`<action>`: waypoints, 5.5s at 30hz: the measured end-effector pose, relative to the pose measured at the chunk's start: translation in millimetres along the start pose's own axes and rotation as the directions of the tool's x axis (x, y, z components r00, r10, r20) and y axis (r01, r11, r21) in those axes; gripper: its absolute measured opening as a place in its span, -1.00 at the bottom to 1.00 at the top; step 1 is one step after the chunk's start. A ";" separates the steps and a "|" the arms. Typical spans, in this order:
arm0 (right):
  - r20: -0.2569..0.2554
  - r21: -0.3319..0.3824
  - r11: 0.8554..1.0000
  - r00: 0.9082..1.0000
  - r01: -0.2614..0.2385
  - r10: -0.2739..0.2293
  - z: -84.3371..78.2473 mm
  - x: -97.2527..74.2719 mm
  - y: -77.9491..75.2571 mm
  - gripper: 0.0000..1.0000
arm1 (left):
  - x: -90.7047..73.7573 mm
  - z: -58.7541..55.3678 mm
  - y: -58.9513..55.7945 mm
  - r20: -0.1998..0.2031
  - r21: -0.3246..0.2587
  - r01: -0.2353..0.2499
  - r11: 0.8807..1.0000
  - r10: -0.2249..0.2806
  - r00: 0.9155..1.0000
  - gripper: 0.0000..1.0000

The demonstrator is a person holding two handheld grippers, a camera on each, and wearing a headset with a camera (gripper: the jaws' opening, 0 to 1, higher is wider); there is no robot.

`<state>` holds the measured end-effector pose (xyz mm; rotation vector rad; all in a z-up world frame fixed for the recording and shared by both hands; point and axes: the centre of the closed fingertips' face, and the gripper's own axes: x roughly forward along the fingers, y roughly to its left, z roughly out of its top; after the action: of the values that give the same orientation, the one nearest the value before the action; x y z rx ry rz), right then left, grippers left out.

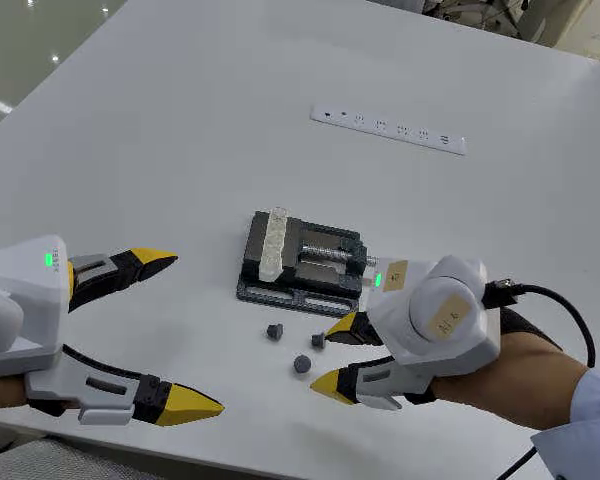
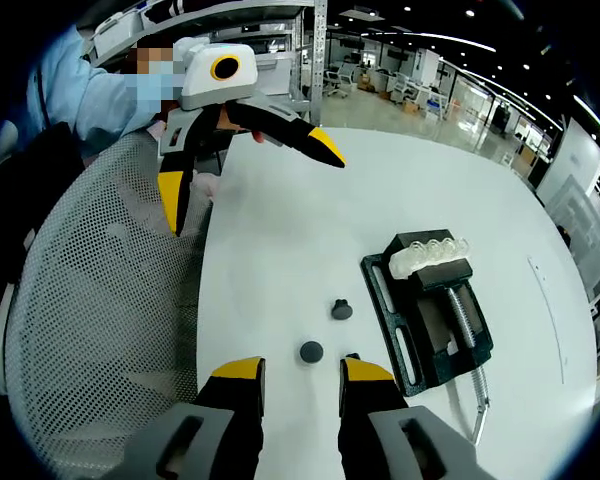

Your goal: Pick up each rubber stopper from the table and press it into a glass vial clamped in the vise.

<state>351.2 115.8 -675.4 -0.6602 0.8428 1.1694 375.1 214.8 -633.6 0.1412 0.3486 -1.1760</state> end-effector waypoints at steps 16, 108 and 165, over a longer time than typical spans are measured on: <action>-0.112 -0.086 0.995 0.993 -0.054 0.044 8.1 -3.5 -4.2 -0.59 | -4.6 0.1 -5.7 0.020 -0.007 -0.001 1.000 0.002 1.000 0.98; -0.251 -0.107 0.992 0.967 -0.065 0.036 -10.4 -41.8 4.1 -0.86 | 26.9 34.0 -39.0 0.001 0.097 0.121 0.988 -0.122 0.993 0.87; -0.230 -0.200 0.979 0.973 -0.048 0.001 67.3 -110.3 3.5 -0.86 | 59.7 96.8 -73.6 0.169 0.129 0.211 0.969 -0.231 0.958 -0.48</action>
<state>344.9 115.0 -546.3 -0.9709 0.9335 1.2278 346.3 106.3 -557.8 0.0907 0.1391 -1.4198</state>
